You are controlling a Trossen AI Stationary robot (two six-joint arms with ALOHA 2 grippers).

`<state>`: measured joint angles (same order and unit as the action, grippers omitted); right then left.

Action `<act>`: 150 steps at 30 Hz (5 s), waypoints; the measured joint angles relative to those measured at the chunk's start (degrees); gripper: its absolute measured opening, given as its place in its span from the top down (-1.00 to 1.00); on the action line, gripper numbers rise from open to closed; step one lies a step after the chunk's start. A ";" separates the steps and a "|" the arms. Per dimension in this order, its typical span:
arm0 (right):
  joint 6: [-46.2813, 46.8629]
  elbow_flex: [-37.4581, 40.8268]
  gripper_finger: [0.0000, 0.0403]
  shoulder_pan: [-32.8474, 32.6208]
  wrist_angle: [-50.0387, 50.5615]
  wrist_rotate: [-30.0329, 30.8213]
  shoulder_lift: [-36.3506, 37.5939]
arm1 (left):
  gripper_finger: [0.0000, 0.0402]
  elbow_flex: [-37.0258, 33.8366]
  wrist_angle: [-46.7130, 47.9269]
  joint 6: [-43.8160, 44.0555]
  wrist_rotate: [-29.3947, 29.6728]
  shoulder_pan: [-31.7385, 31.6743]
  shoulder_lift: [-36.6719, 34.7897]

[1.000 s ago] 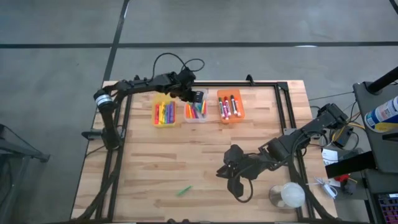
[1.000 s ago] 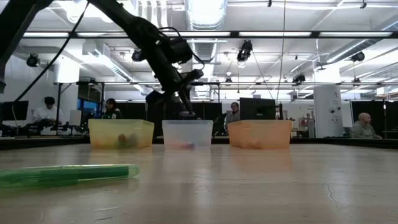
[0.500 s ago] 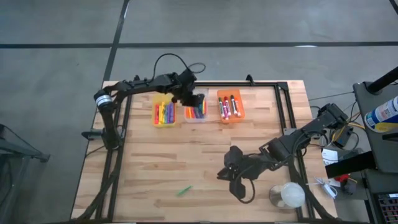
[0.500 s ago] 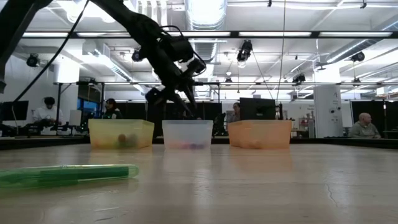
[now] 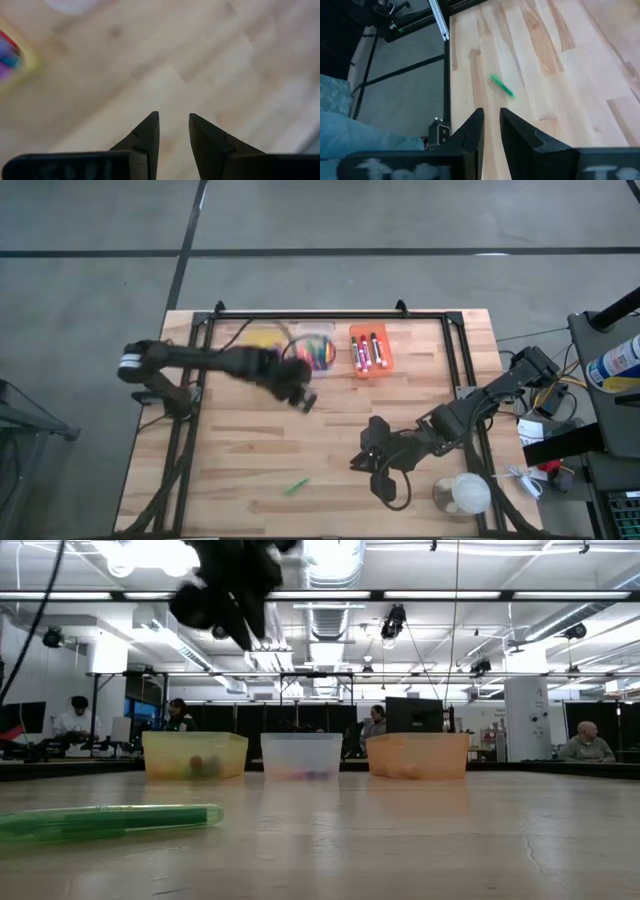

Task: Pick & Place Markers
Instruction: Put the green pen into the white bin, then return to Home Position

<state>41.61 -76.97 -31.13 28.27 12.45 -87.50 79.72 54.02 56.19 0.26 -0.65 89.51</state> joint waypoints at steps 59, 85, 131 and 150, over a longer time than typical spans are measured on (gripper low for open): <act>-40.18 -49.79 0.29 11.77 22.76 -20.17 -57.15 | 0.51 -13.46 0.46 25.15 22.22 47.85 -24.06; -23.41 -56.54 0.90 18.61 32.30 -11.27 -53.43 | 0.51 -13.44 0.65 24.48 21.74 47.83 -24.08; -14.72 -46.29 0.92 44.27 34.78 -16.95 -35.69 | 0.76 -13.44 0.14 6.22 27.65 35.77 -24.53; -16.13 16.65 0.96 21.80 -16.15 -2.36 18.05 | 1.00 -34.07 -53.50 -33.18 15.90 15.23 -37.73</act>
<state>25.48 -60.32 -9.33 12.12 10.09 -69.45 45.65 0.52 23.01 16.16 14.58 51.78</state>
